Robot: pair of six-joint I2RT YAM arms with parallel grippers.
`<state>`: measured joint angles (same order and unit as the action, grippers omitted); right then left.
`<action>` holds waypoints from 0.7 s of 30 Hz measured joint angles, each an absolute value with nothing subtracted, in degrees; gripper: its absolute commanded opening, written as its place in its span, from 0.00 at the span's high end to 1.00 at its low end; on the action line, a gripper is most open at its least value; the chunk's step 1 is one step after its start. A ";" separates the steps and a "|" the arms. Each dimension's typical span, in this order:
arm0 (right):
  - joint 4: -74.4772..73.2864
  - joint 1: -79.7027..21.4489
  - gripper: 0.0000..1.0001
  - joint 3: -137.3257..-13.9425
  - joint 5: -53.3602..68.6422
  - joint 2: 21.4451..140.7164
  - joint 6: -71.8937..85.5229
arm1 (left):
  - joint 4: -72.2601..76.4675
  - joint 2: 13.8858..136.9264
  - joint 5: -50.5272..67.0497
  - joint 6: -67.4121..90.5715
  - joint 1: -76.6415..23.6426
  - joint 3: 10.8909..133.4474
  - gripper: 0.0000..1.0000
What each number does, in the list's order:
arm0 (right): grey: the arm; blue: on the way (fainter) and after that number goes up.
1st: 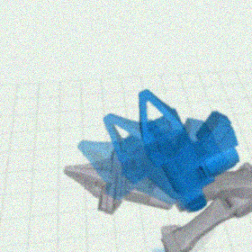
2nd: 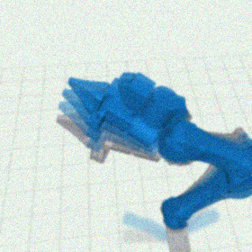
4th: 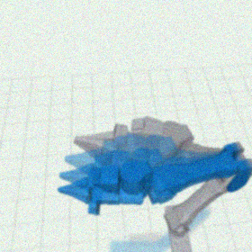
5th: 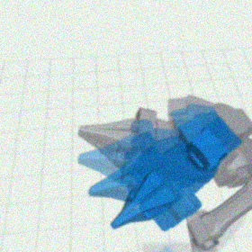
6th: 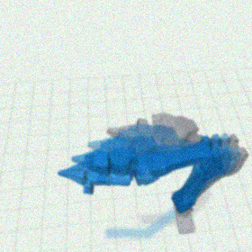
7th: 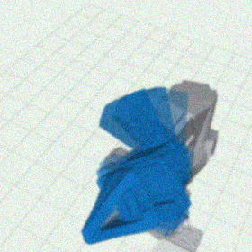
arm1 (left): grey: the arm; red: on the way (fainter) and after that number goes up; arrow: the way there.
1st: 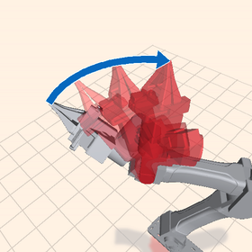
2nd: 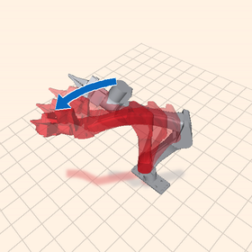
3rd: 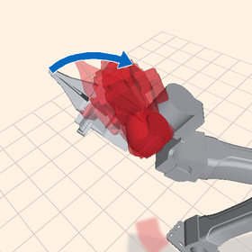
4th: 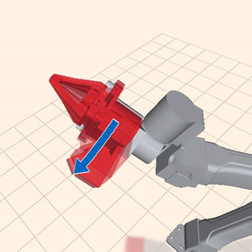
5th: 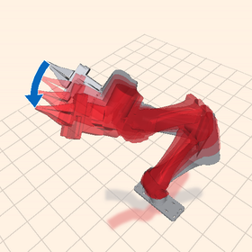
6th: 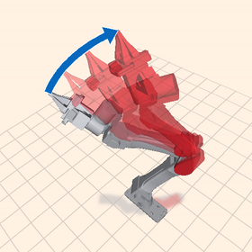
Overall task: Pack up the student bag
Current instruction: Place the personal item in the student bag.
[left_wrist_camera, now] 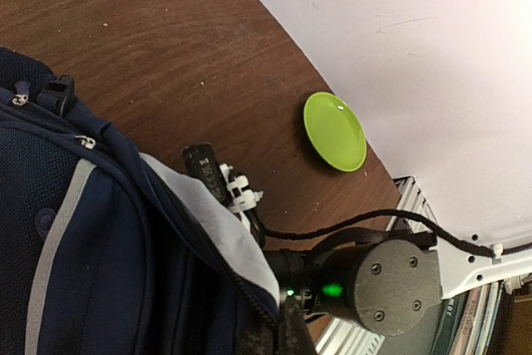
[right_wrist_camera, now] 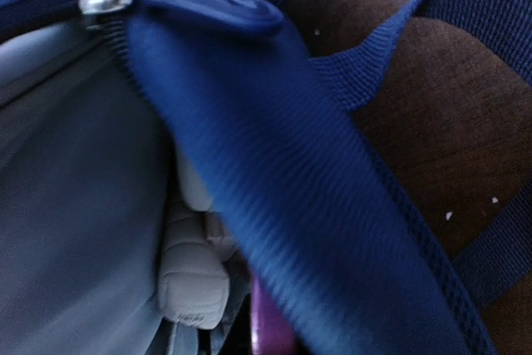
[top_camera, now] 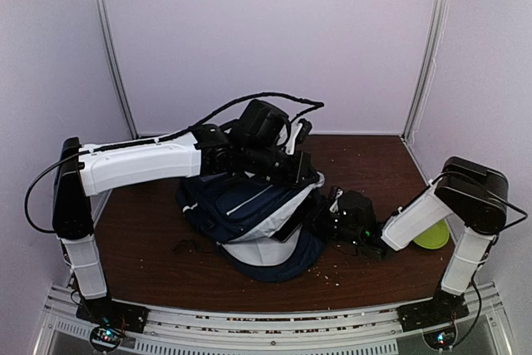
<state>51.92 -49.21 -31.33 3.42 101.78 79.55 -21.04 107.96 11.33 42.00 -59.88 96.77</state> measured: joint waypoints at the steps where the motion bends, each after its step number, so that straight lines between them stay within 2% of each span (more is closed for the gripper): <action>1: 51.20 -49.28 0.89 -32.23 3.01 102.74 79.72 | -20.99 107.96 11.33 42.13 -59.90 96.66 1.00; 6: 48.97 -49.43 0.63 -37.10 3.14 107.13 79.79 | -20.67 107.96 11.33 42.26 -59.90 95.98 1.00; 11: 44.97 -49.54 0.47 -40.16 4.69 107.11 78.43 | -20.64 107.94 11.20 42.13 -59.99 95.96 1.00; 21: 29.19 -49.56 0.43 -40.10 5.32 96.97 73.78 | -20.60 107.57 10.33 41.45 -60.12 95.96 1.00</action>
<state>29.19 -49.56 -40.10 5.32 96.97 73.78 -20.60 107.57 10.33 41.45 -60.12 95.96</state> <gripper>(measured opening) 0.566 0.020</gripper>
